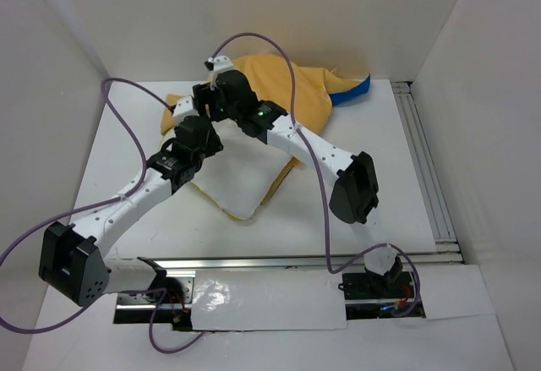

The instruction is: Put the pillow into the pillowcase

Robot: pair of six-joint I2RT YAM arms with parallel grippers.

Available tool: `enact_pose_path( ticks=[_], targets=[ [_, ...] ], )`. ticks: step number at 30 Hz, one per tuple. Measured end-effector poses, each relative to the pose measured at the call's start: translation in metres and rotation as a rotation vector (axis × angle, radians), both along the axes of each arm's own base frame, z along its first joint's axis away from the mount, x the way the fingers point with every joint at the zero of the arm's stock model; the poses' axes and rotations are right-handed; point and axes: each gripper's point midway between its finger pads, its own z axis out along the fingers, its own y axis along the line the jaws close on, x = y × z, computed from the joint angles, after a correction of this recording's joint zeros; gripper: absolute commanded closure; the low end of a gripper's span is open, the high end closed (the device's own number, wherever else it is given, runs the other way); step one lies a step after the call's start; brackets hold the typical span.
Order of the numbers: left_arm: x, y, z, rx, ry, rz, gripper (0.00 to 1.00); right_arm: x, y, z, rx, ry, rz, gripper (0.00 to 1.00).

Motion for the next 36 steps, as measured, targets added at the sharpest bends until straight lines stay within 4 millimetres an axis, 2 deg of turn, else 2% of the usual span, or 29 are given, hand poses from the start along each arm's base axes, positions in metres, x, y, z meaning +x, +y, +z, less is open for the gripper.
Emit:
enact_pose_path(
  ticks=[1, 2, 4, 7, 10, 13, 17, 20, 22, 24, 28, 30, 32, 35, 36],
  targets=[
    [-0.001, 0.003, -0.003, -0.008, 0.007, 0.016, 0.32, -0.001, -0.001, -0.005, -0.002, 0.02, 0.008, 0.12],
    [-0.002, 0.006, -0.006, -0.008, 0.017, 0.03, 0.29, -0.001, -0.002, -0.008, -0.004, 0.032, 0.016, 0.0],
    [-0.005, 0.008, -0.01, -0.012, 0.033, 0.044, 0.24, -0.002, -0.004, -0.016, -0.006, 0.062, 0.033, 0.0],
    [-0.011, 0.008, -0.018, 0.004, 0.071, 0.027, 0.22, -0.006, -0.012, -0.027, -0.017, 0.092, 0.042, 0.0],
    [-0.02, -0.005, -0.021, 0.021, 0.095, -0.053, 0.21, -0.011, -0.036, -0.035, -0.027, 0.12, 0.014, 0.0],
    [-0.032, -0.029, -0.016, 0.074, 0.082, -0.2, 0.17, -0.018, -0.081, -0.036, -0.034, 0.152, -0.038, 0.0],
    [-0.055, -0.059, -0.021, 0.191, 0.05, -0.378, 0.13, -0.032, -0.173, -0.035, -0.024, 0.19, -0.166, 0.0],
    [-0.077, -0.086, -0.041, 0.283, 0.064, -0.515, 0.1, -0.041, -0.241, -0.043, -0.012, 0.205, -0.304, 0.0],
    [-0.087, -0.102, -0.06, 0.338, 0.094, -0.579, 0.08, -0.054, -0.268, -0.06, -0.025, 0.233, -0.354, 0.0],
    [-0.089, -0.107, -0.083, 0.387, 0.141, -0.591, 0.08, -0.069, -0.28, -0.083, -0.059, 0.272, -0.367, 0.0],
    [-0.083, -0.101, -0.126, 0.485, 0.26, -0.541, 0.08, -0.088, -0.289, -0.128, -0.136, 0.351, -0.357, 0.0],
    [-0.078, -0.1, -0.133, 0.507, 0.282, -0.511, 0.08, -0.091, -0.291, -0.143, -0.166, 0.376, -0.352, 0.0],
    [-0.074, -0.1, -0.13, 0.503, 0.28, -0.486, 0.08, -0.087, -0.289, -0.155, -0.19, 0.39, -0.343, 0.0],
    [-0.069, -0.099, -0.126, 0.488, 0.274, -0.453, 0.16, -0.08, -0.283, -0.181, -0.231, 0.416, -0.32, 0.0],
    [-0.067, -0.098, -0.127, 0.488, 0.277, -0.444, 0.22, -0.078, -0.28, -0.191, -0.248, 0.427, -0.313, 0.0]
  ],
)
